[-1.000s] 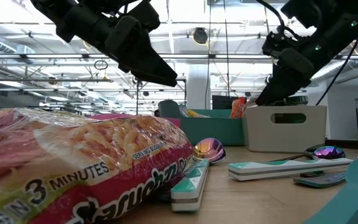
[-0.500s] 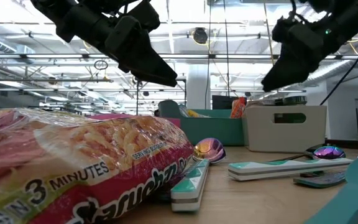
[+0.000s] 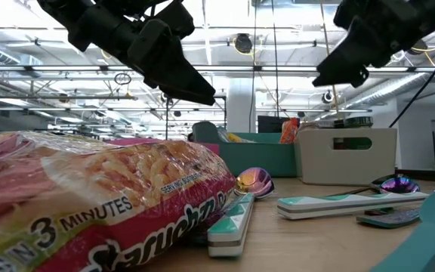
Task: Pick & Place Food Item
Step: Put the red noodle pack into the green bin
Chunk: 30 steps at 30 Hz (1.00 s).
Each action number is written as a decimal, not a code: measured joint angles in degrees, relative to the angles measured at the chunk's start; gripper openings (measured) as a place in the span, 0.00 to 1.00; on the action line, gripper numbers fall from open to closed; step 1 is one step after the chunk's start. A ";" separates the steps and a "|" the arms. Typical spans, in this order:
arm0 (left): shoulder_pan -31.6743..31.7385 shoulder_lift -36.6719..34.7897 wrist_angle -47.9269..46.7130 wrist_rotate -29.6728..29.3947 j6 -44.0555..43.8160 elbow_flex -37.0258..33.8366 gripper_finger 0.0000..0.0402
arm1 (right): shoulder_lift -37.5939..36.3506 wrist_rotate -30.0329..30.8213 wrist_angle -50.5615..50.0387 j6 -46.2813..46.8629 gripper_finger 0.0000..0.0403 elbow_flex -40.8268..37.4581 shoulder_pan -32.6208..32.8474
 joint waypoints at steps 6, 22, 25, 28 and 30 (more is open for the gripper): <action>-0.01 0.00 0.03 -0.01 -0.07 0.00 0.87 | 0.37 -0.04 3.76 -1.89 0.53 0.02 3.51; 0.01 0.00 0.31 0.44 -0.64 0.00 0.87 | 2.36 -0.04 6.19 -3.55 0.53 0.04 6.46; -0.20 0.00 0.28 5.31 -5.48 0.00 0.87 | 2.36 -0.04 6.18 -3.55 0.54 0.04 6.44; -2.35 0.00 0.31 11.65 -5.59 0.00 0.87 | 2.36 -0.04 6.17 -3.55 0.54 0.04 6.44; -5.49 0.00 -0.58 13.17 -2.68 0.00 0.87 | 2.36 -0.04 6.17 -3.55 0.53 0.07 6.44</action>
